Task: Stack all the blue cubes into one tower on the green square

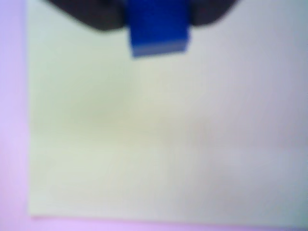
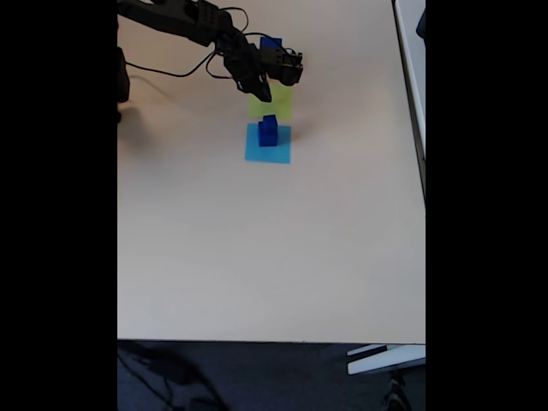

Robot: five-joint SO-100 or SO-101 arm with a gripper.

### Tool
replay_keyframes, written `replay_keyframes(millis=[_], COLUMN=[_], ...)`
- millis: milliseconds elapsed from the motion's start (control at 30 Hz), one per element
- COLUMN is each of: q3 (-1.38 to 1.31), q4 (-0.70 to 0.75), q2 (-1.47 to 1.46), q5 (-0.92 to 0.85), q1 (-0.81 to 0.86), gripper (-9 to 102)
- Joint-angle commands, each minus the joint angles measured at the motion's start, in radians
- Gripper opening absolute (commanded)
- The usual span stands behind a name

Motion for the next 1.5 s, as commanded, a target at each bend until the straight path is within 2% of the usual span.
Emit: replay_keyframes(millis=[0,400,600,1467], q3=[-0.137,-0.331,-0.333,-0.368], q4=[0.072,0.242,0.255,0.336], q2=[0.069,0.077,0.084,0.109], q5=[-0.032,-0.178,-0.261,-0.282], q1=[0.015,0.107,0.176,0.209], gripper=[0,0,0,0])
